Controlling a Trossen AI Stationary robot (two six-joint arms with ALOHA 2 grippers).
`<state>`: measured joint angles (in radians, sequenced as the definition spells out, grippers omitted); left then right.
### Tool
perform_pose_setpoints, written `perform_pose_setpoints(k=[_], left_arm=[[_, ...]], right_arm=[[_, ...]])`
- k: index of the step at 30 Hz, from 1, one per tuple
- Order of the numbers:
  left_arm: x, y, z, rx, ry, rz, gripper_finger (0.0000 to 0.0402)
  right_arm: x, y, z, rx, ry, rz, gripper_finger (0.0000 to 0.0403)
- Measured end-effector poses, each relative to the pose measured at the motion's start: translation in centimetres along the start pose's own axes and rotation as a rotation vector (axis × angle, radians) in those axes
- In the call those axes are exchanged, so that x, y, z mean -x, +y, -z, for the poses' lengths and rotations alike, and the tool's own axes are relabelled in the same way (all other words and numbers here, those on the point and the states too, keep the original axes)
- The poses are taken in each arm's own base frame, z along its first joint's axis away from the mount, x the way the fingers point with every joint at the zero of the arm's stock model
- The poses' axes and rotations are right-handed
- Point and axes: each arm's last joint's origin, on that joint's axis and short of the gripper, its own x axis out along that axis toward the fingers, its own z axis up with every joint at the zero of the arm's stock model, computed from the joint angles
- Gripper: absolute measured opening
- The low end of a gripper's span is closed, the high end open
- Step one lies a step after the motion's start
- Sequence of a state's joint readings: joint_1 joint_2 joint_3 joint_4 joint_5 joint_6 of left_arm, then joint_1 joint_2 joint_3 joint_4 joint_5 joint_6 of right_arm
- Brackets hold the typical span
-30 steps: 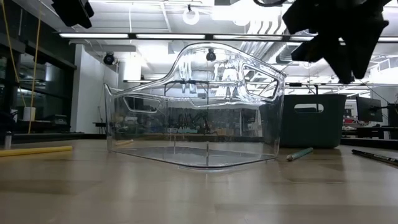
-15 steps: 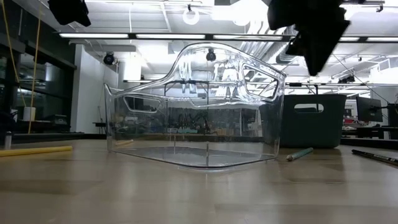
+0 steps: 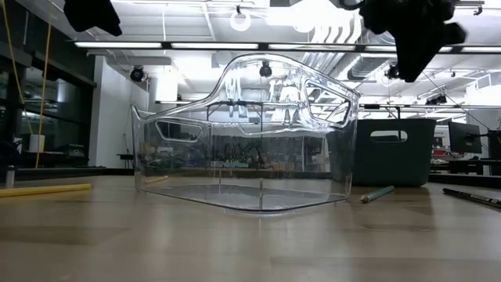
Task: Sort pens & pencils
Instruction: Put the black pencil into the transparent bin
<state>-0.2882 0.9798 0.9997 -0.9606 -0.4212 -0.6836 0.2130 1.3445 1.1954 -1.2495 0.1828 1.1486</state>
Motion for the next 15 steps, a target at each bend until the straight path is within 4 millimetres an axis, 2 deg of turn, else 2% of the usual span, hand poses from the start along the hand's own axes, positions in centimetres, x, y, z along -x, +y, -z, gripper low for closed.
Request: perform_pose_setpoints(k=[4, 9, 15], left_arm=[[0.0, 0.0, 0.0, -0.008, -0.006, -0.008, 0.0101], [0.0, 0.0, 0.0, -0.124, 0.001, 0.003, 0.0101], [0.0, -0.2, 0.1, -0.317, 0.037, 0.066, 0.0101]], right_arm=[[0.3, 0.6, 1.3, -0.218, -0.083, 0.002, 0.0058], [0.6, 1.1, 2.6, -0.518, -0.166, -0.012, 0.0058], [-1.1, 2.1, 3.5, -0.729, -0.124, 0.074, 0.0058]])
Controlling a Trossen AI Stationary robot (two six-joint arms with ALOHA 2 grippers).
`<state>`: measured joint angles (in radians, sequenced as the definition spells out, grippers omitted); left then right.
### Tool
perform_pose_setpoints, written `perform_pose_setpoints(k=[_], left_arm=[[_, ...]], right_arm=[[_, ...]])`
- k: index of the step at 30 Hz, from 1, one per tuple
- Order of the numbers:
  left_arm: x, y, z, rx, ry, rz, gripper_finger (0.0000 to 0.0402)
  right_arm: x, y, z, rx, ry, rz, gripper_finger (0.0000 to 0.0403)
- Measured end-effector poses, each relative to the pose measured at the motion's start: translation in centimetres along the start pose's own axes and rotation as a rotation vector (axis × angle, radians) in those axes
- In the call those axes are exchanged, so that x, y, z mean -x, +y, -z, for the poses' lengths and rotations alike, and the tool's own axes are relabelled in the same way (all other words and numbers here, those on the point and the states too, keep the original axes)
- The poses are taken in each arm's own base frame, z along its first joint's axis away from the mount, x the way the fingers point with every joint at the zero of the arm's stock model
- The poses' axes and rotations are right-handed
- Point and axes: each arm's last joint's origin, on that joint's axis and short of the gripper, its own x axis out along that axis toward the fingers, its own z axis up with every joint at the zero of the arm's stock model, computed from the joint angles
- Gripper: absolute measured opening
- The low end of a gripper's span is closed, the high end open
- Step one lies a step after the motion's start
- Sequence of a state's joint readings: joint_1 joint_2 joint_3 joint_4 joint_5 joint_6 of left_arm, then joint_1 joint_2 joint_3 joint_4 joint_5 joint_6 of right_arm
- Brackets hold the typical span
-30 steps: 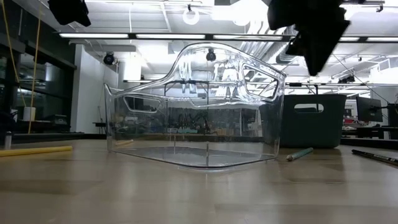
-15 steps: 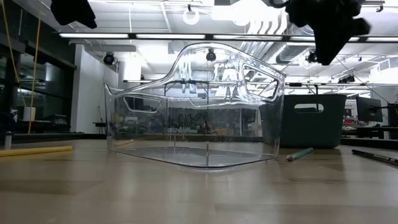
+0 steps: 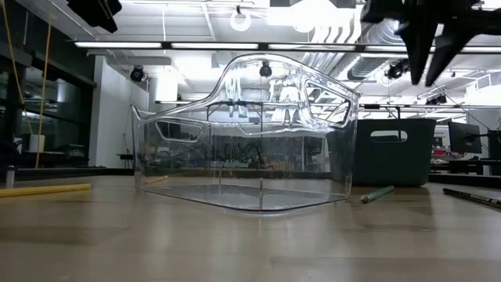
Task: Sort pens & pencils
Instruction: Put the black pencil into the transparent bin
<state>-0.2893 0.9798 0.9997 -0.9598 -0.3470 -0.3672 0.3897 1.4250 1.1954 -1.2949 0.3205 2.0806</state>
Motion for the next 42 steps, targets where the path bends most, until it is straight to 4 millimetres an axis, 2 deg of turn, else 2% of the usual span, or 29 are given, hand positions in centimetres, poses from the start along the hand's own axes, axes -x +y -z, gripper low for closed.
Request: perform_pose_setpoints(k=[6, 15, 20, 24, 27, 34, 38, 42], left_arm=[[0.0, -0.1, 0.0, -0.08, 0.013, 0.036, 0.0101], [0.0, -0.2, 0.1, -0.156, 0.024, 0.078, 0.0101], [0.0, -0.2, 0.1, -0.165, 0.027, 0.093, 0.0101], [0.0, -0.2, 0.1, -0.165, 0.03, 0.097, 0.0101], [0.0, -0.2, 0.2, -0.166, 0.037, 0.1, 0.0101], [0.0, -0.3, 0.2, -0.166, 0.038, 0.105, 0.0101], [0.0, -0.3, 0.2, -0.165, 0.038, 0.105, 0.0101], [0.0, -0.3, 0.2, -0.163, 0.038, 0.105, 0.0101]], right_arm=[[-1.9, 0.8, 1.3, -0.07, 0.048, 0.123, 0.0058], [-2.6, 1.5, 1.9, -0.142, 0.081, 0.101, 0.0058], [-4.6, 1.4, 2.2, -0.193, 0.16, 0.005, 0.0075], [-6.2, 0.7, 1.7, -0.224, 0.178, -0.022, 0.0088], [-5.9, -0.3, 0.6, -0.246, 0.182, -0.036, 0.0089], [-5.5, -4.1, -2.0, -0.295, 0.25, -0.045, 0.009], [-6.5, -4.4, -2.2, -0.334, 0.276, -0.094, 0.009], [-8.3, -4.6, -1.7, -0.325, 0.306, 0.005, 0.0089]])
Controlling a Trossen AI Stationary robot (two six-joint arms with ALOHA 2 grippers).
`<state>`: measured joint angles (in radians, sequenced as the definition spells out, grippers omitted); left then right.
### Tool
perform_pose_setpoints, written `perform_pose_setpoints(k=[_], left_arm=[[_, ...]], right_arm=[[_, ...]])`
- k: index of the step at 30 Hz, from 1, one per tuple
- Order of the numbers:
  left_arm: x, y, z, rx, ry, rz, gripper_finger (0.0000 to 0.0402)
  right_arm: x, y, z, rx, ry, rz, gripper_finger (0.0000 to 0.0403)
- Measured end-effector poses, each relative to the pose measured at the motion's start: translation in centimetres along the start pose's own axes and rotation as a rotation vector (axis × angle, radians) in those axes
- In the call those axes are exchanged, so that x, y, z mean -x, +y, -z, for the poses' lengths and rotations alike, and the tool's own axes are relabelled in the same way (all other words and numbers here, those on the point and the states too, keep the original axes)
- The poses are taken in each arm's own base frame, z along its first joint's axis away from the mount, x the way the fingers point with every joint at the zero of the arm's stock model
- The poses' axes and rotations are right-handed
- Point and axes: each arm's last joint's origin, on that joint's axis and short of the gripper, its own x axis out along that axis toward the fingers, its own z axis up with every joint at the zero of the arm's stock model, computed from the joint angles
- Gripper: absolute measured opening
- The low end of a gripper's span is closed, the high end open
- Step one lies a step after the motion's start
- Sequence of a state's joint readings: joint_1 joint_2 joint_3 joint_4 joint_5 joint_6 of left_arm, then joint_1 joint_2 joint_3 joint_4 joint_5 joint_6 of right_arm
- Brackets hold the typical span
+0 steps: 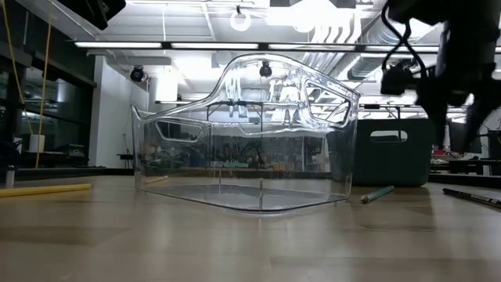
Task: Sort pens & pencils
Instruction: Put the black pencil into the transparent bin
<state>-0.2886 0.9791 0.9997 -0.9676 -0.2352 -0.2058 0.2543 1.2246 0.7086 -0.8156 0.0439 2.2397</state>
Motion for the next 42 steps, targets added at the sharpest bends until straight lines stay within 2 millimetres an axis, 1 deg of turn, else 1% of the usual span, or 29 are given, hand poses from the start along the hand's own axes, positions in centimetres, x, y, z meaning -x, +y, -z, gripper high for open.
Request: perform_pose_setpoints(k=[2, 4, 14, 20, 24, 33, 42], left_arm=[[0.0, 0.0, 0.0, 0.0, 0.0, 0.0, 0.0101], [0.0, 0.0, 0.0, 0.0, 0.0, 0.0, 0.0101], [0.0, 0.0, 0.0, -0.012, 0.0, 0.0, 0.0101], [0.0, 0.0, 0.0, -0.017, 0.0, 0.0, 0.0101], [0.0, 0.0, 0.0, -0.017, 0.0, 0.001, 0.0101], [0.0, 0.0, 0.0, -0.019, 0.002, 0.007, 0.0101], [0.0, 0.0, 0.0, -0.019, 0.002, 0.008, 0.0101]], right_arm=[[-0.7, -0.1, 0.1, -0.003, 0.015, 0.042, 0.0089], [-1.2, 0.0, 0.3, -0.003, 0.032, 0.035, 0.0089], [-2.9, 0.5, 1.0, -0.008, 0.072, 0.078, 0.0089], [-3.9, 0.7, 1.2, -0.011, 0.06, 0.098, 0.0089], [-4.3, 0.6, 1.2, -0.012, 0.064, 0.129, 0.0089], [-4.4, 0.6, 1.2, -0.013, 0.062, 0.132, 0.0089], [-5.3, 0.0, 0.9, -0.024, 0.098, 0.125, 0.0089]])
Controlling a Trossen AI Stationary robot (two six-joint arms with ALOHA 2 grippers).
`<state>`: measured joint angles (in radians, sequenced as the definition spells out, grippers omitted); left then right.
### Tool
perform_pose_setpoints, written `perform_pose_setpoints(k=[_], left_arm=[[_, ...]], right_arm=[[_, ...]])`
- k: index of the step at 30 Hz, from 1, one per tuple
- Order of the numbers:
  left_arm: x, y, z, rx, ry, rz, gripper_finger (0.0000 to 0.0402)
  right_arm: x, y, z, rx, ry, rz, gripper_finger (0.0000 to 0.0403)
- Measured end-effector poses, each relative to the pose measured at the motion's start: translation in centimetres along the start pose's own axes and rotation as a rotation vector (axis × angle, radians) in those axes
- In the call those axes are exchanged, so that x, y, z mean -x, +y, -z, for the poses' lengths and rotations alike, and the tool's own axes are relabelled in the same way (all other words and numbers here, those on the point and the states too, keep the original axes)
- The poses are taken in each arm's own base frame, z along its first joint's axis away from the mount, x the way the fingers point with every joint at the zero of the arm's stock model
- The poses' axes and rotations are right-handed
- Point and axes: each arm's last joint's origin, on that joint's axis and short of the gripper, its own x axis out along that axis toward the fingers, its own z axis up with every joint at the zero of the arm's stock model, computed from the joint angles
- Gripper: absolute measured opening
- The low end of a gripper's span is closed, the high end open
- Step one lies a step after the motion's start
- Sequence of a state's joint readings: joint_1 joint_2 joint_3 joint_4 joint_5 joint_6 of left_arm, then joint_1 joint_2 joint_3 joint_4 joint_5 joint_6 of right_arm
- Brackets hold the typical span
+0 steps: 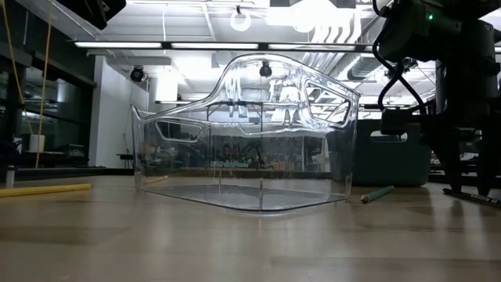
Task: Sort pens & pencils
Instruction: Put the black pencil into the transparent bin
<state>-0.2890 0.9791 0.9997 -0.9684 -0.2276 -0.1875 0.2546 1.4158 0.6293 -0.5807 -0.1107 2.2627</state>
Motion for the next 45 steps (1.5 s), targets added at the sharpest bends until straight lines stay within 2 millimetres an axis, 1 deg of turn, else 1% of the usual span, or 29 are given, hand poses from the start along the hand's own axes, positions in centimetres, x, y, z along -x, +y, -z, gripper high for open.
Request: perform_pose_setpoints(k=[13, 20, 23, 35, 45], left_arm=[[0.0, 0.01, 0.0, -0.007, 0.0, 0.0, 0.0101], [0.0, 0.01, 0.0, -0.007, 0.0, -0.001, 0.0101], [0.0, 0.01, 0.0, -0.007, 0.0, -0.001, 0.0101], [0.0, 0.01, 0.0, -0.007, 0.0, -0.001, 0.0101], [0.0, 0.01, 0.0, -0.007, 0.0, -0.001, 0.0101]], right_arm=[[-0.2, -0.23, -0.15, -0.005, 0.008, 0.019, 0.0086], [-0.19, -0.27, -0.17, -0.004, 0.009, 0.025, 0.0049], [-0.19, -0.27, -0.16, -0.002, 0.009, 0.025, 0.004], [-0.19, -0.27, -0.1, -0.001, 0.023, 0.031, 0.0039], [-0.19, 0.0, 0.06, 0.008, 0.028, -0.007, 0.0039]])
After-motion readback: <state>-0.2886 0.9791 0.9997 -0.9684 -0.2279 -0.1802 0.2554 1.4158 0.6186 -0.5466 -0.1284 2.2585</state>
